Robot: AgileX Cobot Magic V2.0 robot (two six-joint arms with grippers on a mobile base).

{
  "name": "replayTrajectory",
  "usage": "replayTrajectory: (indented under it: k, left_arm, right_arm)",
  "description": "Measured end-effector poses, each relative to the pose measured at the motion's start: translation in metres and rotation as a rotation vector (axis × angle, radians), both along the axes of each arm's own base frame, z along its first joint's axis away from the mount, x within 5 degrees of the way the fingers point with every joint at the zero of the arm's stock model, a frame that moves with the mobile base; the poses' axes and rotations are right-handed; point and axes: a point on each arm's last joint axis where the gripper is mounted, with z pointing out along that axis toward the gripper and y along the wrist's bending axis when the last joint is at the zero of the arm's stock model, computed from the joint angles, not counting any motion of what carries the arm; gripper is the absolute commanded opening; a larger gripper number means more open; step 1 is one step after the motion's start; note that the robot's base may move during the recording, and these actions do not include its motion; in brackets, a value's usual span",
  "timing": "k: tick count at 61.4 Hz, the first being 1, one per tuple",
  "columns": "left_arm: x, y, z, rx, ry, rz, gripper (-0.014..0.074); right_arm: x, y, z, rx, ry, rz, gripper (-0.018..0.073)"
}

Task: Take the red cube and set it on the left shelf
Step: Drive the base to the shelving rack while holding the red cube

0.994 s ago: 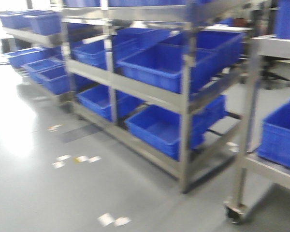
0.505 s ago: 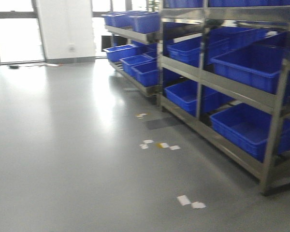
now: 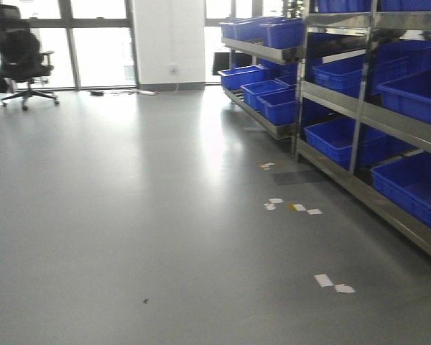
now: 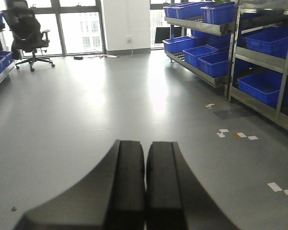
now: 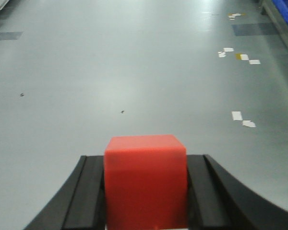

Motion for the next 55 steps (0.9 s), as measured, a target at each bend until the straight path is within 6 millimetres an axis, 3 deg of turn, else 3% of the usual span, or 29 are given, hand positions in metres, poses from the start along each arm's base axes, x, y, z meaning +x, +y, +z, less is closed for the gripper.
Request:
replayTrajectory:
  k: [55]
  left_arm:
    - [0.0, 0.0, 0.0, 0.0, 0.0, 0.0, 0.0102]
  right_arm:
    - [0.0, 0.0001, 0.0, 0.002, 0.0, 0.001, 0.0029]
